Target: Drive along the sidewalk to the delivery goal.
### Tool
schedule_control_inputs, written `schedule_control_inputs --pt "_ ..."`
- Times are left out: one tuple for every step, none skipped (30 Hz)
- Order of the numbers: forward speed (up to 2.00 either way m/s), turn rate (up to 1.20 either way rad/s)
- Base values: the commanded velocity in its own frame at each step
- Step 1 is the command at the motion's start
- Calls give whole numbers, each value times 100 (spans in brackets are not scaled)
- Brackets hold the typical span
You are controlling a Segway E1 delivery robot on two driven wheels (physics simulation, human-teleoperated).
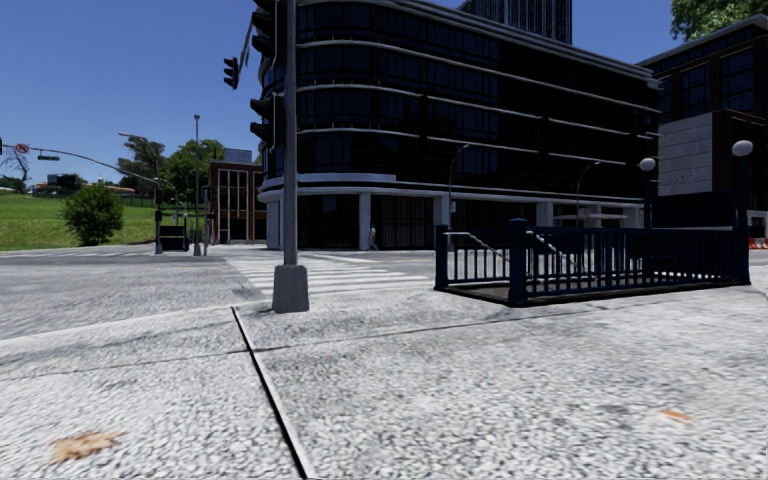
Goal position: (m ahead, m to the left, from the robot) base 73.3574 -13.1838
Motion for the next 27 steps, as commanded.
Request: schedule_control_inputs --pt "158 0" --pt "167 0" --pt "170 0" --pt "171 0" --pt "171 0" --pt "171 0" --pt "171 0" --pt "171 0" --pt "171 0" --pt "171 0" --pt "171 0" --pt "171 0" --pt "171 0" --pt "171 0" --pt "171 0" --pt "171 0" --pt "171 0" --pt "171 0" --pt "171 0" --pt "171 0" --pt "171 0" --pt "171 0" --pt "171 0" --pt "171 0" --pt "171 0" --pt "171 0" --pt "171 0"
